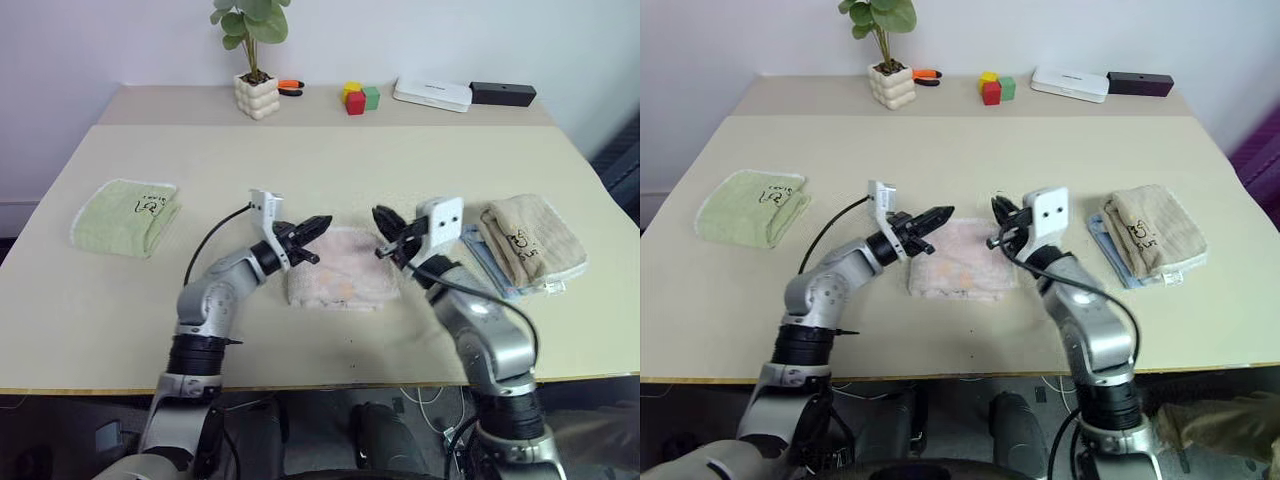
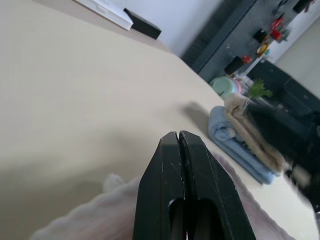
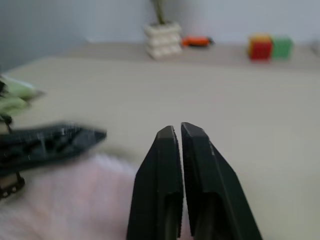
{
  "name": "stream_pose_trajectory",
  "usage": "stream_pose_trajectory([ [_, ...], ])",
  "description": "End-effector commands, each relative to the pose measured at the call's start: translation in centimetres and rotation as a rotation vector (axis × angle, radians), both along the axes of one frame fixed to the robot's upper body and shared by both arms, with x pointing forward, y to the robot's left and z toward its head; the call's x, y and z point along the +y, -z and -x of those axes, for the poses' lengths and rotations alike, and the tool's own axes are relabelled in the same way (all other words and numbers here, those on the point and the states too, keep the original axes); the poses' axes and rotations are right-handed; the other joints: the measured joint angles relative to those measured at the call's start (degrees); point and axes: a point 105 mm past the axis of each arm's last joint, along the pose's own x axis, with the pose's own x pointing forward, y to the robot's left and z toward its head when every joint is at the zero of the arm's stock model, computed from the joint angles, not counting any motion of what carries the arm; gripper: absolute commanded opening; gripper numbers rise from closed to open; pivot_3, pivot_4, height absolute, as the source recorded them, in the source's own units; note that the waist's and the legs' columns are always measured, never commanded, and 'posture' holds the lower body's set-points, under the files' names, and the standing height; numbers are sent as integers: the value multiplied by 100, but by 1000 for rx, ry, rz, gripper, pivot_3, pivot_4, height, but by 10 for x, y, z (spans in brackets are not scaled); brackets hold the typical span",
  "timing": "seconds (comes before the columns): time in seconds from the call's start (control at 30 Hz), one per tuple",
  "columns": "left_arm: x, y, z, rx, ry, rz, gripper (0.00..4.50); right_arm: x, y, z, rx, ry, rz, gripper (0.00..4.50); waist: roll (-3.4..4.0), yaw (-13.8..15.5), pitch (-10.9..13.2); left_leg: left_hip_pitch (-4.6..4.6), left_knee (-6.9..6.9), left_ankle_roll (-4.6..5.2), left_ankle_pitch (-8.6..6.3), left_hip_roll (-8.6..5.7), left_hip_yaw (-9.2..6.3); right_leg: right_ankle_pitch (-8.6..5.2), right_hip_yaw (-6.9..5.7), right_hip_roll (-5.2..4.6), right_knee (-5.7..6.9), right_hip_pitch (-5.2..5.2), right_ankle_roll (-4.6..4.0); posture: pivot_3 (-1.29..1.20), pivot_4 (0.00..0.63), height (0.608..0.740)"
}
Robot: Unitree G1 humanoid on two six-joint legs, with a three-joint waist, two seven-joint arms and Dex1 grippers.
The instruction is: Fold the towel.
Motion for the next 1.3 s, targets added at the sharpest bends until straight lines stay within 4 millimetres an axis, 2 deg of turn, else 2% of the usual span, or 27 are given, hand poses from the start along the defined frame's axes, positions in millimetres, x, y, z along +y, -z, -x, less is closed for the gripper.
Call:
stream_pose_trajectory([
  [0.03,-5,-2,2,-51,-18,-49,0,9,-5,6,-63,19,57,24,0,-13,0,1,-1,0,0,0,0,0,0,0,0,0,0,0,150,740],
  [0.33,7,31,-5,-32,-106,-215,0,-9,47,1,35,138,196,24,0,-9,-1,3,-4,0,0,0,0,-1,1,2,-2,0,-1,0,150,740],
  [0.47,12,36,-5,-24,-131,-216,0,-16,58,0,50,175,209,24,0,-10,-2,4,-5,0,0,0,0,-1,1,1,-1,0,-1,0,150,740],
  [0.63,20,37,-8,-36,-168,-223,0,-22,60,-1,52,201,222,24,1,-9,-2,5,-6,0,0,0,0,-1,1,2,-1,0,-1,0,150,740],
  [0.7,23,31,-9,-41,-173,-180,0,-21,57,-1,35,191,234,24,1,-11,-2,5,-5,0,0,0,-1,0,1,2,-1,0,-1,0,150,740],
  [0.83,17,18,-3,-59,-109,-105,0,-26,46,-7,43,206,135,24,0,-10,-2,4,-6,0,0,0,-1,0,1,2,-1,0,-1,0,150,740],
  [0.9,8,2,10,-94,8,-2,505,-36,38,-11,54,218,35,0,0,-12,-2,4,-5,0,0,1,0,0,1,2,-1,0,0,0,150,740],
  [0.93,4,-7,16,-108,54,42,822,-40,33,-13,47,218,8,529,0,-9,-1,3,-5,0,0,1,0,0,1,2,-1,0,0,0,150,740],
  [1.0,1,-13,22,-117,100,72,1750,-46,28,-14,31,211,15,1249,0,-1,-1,2,-6,0,0,1,0,0,0,1,-1,1,0,0,150,740],
  [1.13,-1,-15,24,-168,84,9,3773,-77,22,-21,13,255,104,3237,1,-5,-2,4,-4,0,0,0,0,0,1,0,-1,4,0,0,150,740],
  [1.17,-1,-18,26,-186,97,6,4215,-80,18,-22,28,245,38,3676,1,-7,-2,4,-4,0,0,-1,0,0,1,0,-1,4,-1,0,150,740],
  [1.2,1,-21,27,-195,115,1,4500,-74,11,-19,31,171,8,4234,1,-8,-2,5,-4,0,0,-1,0,0,1,0,-1,4,-1,0,150,740],
  [1.23,3,-26,31,-216,137,13,4500,-67,6,-15,38,89,-5,4454,1,-14,-2,5,-5,0,0,0,-1,0,1,1,-1,3,-1,0,150,740],
  [1.3,8,-36,37,-253,188,24,4500,-65,-1,-8,72,-12,-24,4454,2,-39,-1,6,-11,0,0,1,-1,0,2,2,0,1,0,0,150,740],
])
